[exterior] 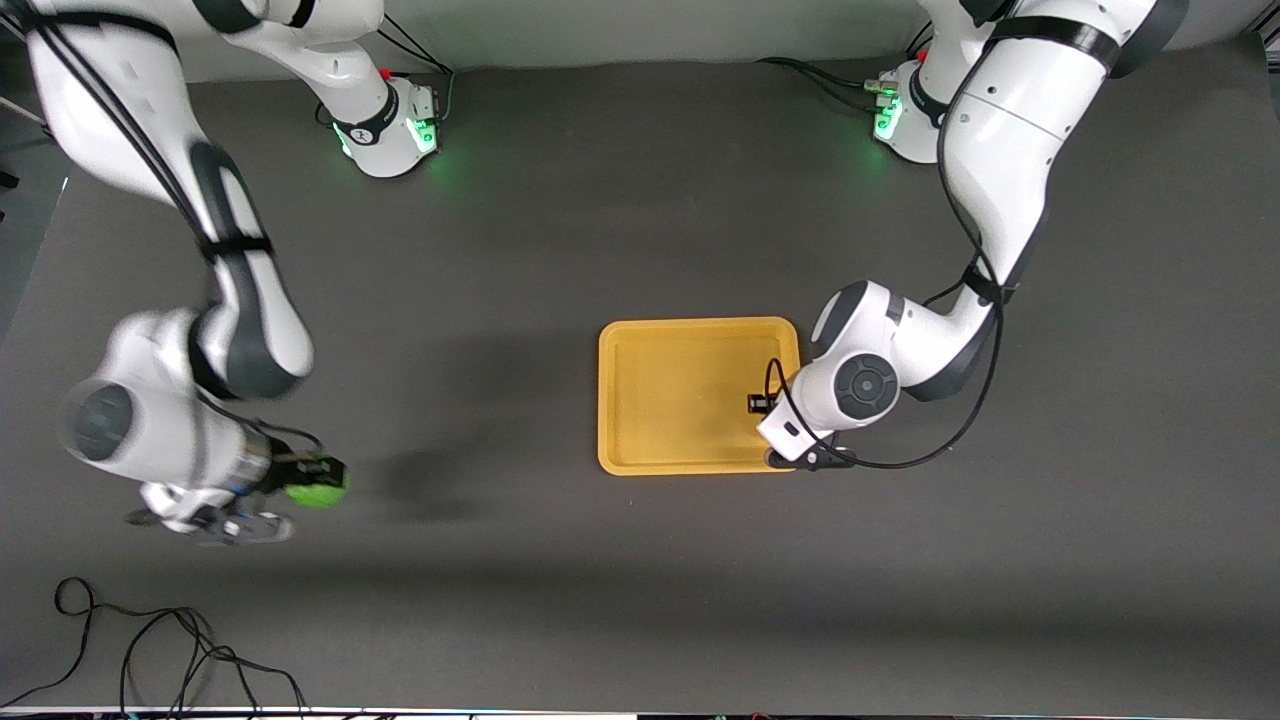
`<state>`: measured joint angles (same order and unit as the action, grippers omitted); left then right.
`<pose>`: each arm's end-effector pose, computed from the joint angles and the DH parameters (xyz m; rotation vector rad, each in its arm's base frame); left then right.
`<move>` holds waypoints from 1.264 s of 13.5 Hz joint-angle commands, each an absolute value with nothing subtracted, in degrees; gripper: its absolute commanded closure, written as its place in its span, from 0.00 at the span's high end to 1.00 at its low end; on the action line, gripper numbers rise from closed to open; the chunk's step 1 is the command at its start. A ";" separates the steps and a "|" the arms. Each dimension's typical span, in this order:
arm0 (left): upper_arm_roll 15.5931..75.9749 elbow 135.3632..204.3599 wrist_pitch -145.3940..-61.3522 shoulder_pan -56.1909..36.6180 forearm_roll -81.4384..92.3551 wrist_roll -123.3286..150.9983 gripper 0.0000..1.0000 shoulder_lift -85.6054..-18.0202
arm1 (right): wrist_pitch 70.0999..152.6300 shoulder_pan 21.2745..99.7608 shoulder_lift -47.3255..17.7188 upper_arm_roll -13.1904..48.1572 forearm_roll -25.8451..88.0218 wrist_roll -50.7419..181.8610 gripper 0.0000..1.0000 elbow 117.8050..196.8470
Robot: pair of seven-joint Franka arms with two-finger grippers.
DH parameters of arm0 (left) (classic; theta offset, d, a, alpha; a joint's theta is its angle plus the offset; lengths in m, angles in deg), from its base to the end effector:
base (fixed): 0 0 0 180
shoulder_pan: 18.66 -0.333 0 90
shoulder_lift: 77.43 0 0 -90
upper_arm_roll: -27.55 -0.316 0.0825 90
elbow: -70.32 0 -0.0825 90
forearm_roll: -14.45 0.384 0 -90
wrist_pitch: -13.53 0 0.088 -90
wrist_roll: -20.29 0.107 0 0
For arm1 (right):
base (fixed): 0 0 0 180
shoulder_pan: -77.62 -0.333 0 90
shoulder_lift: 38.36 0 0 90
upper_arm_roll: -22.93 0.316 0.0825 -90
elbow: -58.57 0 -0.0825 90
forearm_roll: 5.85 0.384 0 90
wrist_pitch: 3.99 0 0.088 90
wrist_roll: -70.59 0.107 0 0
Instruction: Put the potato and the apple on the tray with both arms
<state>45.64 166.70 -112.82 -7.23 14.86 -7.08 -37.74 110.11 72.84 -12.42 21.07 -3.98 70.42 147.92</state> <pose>0.5872 -0.3095 0.2028 3.0147 0.0192 -0.3259 0.6795 0.0396 0.3830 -3.1258 -0.0679 0.0326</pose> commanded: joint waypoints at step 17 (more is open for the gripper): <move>44.33 165.77 -90.01 -31.03 15.59 20.78 1.00 -65.28 | 107.80 41.44 -20.74 20.91 -4.17 112.37 0.46 148.72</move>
<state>44.00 163.08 -90.30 -28.75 15.09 15.99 -60.48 108.61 46.08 -30.77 21.59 -3.92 104.64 160.75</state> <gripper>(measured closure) 0.000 0.348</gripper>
